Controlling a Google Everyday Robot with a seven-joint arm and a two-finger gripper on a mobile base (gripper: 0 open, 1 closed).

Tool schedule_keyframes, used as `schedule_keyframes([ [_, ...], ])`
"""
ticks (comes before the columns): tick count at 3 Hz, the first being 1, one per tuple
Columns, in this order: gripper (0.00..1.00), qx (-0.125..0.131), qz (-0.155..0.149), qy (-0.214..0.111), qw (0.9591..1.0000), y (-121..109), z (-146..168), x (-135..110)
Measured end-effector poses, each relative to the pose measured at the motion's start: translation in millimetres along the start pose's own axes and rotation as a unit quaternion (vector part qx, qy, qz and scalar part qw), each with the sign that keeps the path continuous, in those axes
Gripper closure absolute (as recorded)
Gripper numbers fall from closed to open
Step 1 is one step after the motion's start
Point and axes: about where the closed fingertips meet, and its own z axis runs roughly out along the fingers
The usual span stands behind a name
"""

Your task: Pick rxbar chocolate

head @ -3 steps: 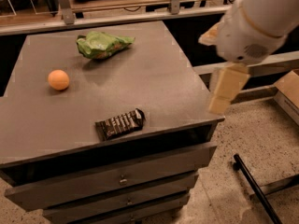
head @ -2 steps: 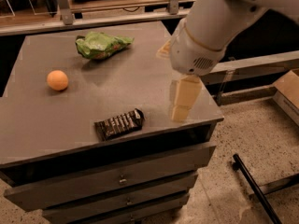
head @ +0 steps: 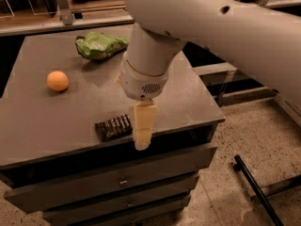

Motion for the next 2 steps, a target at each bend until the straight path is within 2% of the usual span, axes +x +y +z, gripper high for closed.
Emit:
schedule_keyframes([
  [1, 0.00, -0.009, -0.011, 0.041, 0.9991, -3, 22, -10],
  [2, 0.00, -0.005, -0.005, 0.099, 0.9951, -12, 37, -6],
])
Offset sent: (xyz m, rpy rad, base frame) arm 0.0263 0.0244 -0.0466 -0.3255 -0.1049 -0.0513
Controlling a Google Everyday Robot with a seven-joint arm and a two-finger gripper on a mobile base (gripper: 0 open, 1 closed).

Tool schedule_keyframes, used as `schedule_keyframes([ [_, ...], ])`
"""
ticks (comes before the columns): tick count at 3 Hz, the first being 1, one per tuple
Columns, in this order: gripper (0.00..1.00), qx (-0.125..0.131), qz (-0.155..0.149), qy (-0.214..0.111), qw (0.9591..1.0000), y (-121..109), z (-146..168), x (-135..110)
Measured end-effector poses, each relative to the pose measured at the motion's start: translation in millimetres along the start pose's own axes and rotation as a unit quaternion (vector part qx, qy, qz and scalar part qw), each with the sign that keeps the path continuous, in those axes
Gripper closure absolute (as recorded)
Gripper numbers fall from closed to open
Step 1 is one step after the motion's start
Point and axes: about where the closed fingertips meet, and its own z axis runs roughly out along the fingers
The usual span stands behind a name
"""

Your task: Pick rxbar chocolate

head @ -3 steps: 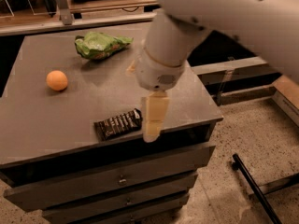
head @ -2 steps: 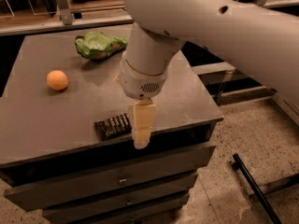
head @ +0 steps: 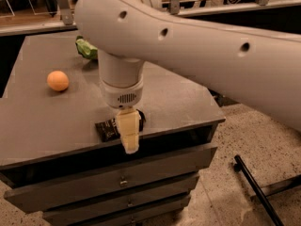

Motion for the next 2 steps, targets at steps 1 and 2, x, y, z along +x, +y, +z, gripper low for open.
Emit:
schedule_keyframes([
  [1, 0.00, 0.016, -0.006, 0.050, 0.9986, -5.1, 14.8, 6.5],
  [2, 0.20, 0.016, -0.006, 0.049, 0.9987, -4.8, 14.0, 6.8],
])
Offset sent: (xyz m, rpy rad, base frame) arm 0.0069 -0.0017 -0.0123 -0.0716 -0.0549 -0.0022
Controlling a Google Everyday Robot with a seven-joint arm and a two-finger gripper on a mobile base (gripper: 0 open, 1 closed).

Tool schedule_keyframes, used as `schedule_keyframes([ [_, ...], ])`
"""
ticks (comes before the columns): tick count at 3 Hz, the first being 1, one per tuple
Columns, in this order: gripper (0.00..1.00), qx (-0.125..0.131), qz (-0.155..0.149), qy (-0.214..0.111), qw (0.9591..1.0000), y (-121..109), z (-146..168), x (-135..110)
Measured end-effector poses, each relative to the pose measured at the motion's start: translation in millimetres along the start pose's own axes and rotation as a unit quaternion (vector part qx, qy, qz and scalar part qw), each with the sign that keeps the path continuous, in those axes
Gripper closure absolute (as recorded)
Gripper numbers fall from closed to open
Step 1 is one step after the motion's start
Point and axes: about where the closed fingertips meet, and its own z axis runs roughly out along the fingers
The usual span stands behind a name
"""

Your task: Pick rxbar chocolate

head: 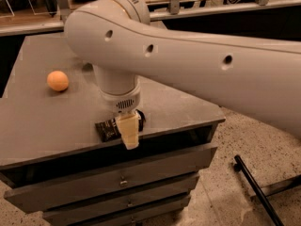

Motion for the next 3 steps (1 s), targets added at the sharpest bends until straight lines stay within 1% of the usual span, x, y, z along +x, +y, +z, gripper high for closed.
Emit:
schedule_keyframes([
  [3, 0.90, 0.001, 0.000, 0.001, 1.0000, 1.1, 0.3, 0.3],
])
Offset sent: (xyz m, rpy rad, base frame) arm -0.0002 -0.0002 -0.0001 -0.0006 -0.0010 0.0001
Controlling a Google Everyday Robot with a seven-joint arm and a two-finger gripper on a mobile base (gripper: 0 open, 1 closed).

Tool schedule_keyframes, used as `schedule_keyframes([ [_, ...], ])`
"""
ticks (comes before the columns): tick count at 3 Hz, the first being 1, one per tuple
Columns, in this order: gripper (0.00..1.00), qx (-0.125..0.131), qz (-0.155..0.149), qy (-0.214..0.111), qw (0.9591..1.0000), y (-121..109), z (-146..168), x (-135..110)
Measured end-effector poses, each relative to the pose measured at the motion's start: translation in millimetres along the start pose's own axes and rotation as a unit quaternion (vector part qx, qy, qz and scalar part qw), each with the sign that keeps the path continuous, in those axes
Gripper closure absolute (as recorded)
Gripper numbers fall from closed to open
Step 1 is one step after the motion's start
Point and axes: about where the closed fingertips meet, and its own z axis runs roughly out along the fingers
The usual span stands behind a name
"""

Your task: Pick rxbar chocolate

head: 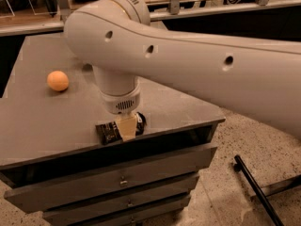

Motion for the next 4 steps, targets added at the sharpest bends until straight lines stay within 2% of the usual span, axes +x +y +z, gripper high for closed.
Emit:
schedule_keyframes([
  [1, 1.00, 0.004, 0.000, -0.003, 1.0000, 0, -4, 0],
  [3, 1.00, 0.046, 0.018, -0.042, 0.9979, 2, -61, 14],
  [4, 1.00, 0.046, 0.018, -0.042, 0.9979, 2, -61, 14],
])
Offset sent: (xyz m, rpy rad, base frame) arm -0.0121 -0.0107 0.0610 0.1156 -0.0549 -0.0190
